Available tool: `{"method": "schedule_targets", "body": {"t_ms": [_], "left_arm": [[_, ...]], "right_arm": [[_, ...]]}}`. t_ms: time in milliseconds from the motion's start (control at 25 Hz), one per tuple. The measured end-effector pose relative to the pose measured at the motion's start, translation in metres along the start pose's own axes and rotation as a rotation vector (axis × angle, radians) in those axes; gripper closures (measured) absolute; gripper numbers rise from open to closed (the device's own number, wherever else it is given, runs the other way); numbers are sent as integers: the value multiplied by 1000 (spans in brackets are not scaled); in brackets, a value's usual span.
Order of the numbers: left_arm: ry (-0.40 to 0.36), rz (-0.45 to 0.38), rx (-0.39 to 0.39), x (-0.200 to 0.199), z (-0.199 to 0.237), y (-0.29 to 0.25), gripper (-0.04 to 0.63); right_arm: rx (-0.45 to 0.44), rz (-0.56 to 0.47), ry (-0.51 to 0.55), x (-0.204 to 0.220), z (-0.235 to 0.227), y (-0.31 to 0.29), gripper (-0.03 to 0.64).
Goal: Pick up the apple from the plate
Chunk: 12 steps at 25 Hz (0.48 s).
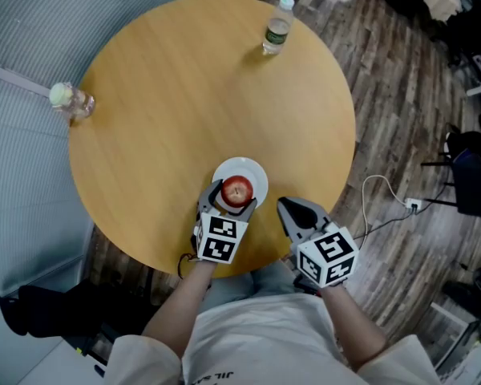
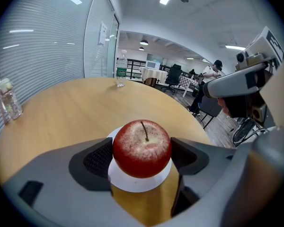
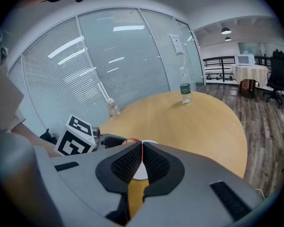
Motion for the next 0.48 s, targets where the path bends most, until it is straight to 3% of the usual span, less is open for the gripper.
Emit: {"method": "schedule_targets", "body": {"t_ms": [480], "left_arm": [[-32,-69,-7,-9,-23,50,210]], "right_arm": [[-4,-59,37,-19,9,23,584]]}}
Point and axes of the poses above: the fingertips, and each gripper's own axes: y backward along the fingers, z to its left, x out of its underside, the point moved 4 cm from there along y, backward along the fingers, and after that the axes turned 7 degrees about x, right-handed, at the moved point
